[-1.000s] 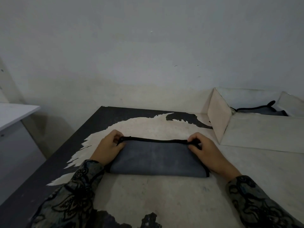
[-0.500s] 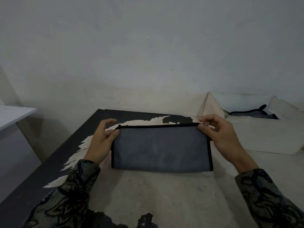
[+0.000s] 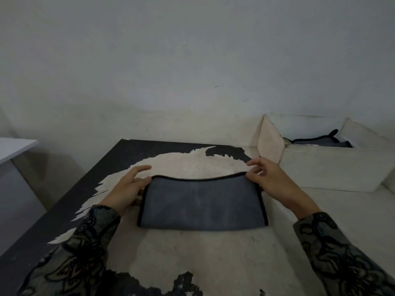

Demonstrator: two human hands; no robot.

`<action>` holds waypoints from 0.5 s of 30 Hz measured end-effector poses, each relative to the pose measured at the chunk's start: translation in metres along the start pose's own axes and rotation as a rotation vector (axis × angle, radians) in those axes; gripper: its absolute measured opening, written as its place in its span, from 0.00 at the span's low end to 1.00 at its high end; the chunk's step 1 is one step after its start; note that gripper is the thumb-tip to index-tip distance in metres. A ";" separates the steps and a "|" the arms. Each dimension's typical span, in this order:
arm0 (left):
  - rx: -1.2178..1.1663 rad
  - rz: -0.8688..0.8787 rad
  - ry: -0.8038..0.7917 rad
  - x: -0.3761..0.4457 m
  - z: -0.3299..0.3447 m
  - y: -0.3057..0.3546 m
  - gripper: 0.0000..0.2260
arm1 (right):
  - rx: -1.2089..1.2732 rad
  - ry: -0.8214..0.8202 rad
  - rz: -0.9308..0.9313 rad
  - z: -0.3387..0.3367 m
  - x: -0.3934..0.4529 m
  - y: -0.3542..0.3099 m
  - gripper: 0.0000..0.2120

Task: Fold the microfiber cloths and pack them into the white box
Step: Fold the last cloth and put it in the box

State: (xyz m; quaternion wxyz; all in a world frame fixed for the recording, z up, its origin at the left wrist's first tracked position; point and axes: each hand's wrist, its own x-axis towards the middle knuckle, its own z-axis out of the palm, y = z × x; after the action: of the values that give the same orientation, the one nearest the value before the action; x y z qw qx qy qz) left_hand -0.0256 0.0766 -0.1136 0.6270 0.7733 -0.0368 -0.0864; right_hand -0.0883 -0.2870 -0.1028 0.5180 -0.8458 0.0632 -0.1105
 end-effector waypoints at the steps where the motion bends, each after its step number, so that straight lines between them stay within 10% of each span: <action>1: 0.059 -0.016 -0.006 0.001 0.001 -0.002 0.14 | -0.073 0.017 0.032 0.004 0.001 0.005 0.11; 8: 0.627 0.040 -0.218 -0.008 -0.013 0.003 0.21 | -0.367 -0.108 -0.139 0.023 -0.004 -0.004 0.07; 15: 0.573 0.293 -0.306 -0.012 -0.007 0.007 0.08 | -0.572 -0.548 -0.208 0.036 -0.015 0.002 0.23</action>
State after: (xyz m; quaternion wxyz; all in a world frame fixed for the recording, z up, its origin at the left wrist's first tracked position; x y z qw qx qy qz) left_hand -0.0361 0.0839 -0.1041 0.3777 0.8823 -0.2637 -0.0966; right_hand -0.0941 -0.2533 -0.1220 0.2458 -0.9557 -0.1347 0.0894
